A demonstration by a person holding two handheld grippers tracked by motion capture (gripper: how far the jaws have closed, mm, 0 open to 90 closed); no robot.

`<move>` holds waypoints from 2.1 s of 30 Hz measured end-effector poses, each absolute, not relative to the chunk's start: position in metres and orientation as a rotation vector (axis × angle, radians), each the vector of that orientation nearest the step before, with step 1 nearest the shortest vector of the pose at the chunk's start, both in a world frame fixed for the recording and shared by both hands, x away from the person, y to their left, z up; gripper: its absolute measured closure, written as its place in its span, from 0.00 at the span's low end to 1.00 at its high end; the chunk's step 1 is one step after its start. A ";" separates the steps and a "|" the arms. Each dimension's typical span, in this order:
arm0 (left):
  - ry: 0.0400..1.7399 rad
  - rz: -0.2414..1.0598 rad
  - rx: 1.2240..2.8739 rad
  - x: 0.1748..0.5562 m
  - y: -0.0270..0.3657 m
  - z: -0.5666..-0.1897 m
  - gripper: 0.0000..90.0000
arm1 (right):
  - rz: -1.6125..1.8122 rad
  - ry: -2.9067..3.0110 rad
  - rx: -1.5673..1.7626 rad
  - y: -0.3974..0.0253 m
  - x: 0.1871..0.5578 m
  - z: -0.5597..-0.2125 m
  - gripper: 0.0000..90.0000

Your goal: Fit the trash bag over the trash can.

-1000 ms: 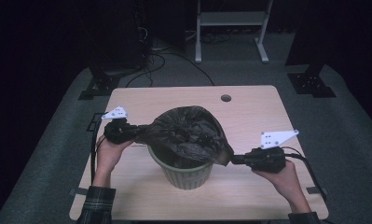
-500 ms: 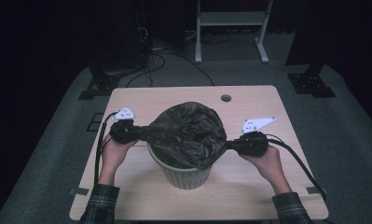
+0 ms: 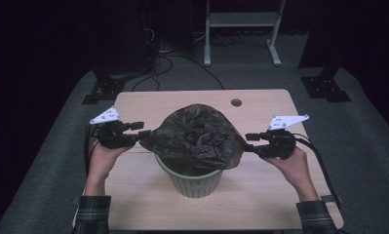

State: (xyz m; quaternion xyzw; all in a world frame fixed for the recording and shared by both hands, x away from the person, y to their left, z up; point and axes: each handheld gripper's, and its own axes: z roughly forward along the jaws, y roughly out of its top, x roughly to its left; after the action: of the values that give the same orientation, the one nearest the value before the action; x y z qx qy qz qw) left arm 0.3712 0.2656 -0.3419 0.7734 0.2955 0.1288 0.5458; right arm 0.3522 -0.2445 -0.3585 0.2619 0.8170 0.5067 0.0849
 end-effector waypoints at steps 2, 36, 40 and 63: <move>0.664 0.292 1.816 0.363 0.268 -0.336 0.45 | 1.544 2.413 0.796 -0.255 0.348 -0.352 0.50; 0.493 0.215 1.789 0.343 0.224 -0.344 0.53 | 1.775 2.375 0.730 -0.216 0.326 -0.355 0.48; 0.499 0.229 1.805 0.346 0.222 -0.345 0.87 | 1.721 2.345 0.708 -0.216 0.329 -0.356 0.84; 0.593 0.062 2.054 0.342 0.236 -0.397 1.00 | 1.470 2.654 0.638 -0.211 0.320 -0.382 1.00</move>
State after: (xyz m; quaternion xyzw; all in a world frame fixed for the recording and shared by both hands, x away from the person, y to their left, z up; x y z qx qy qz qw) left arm 0.3416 0.2359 -0.3973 0.8422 0.2431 0.0254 0.4806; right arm 0.3196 -0.2113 -0.3816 0.2058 0.8559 0.4740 0.0206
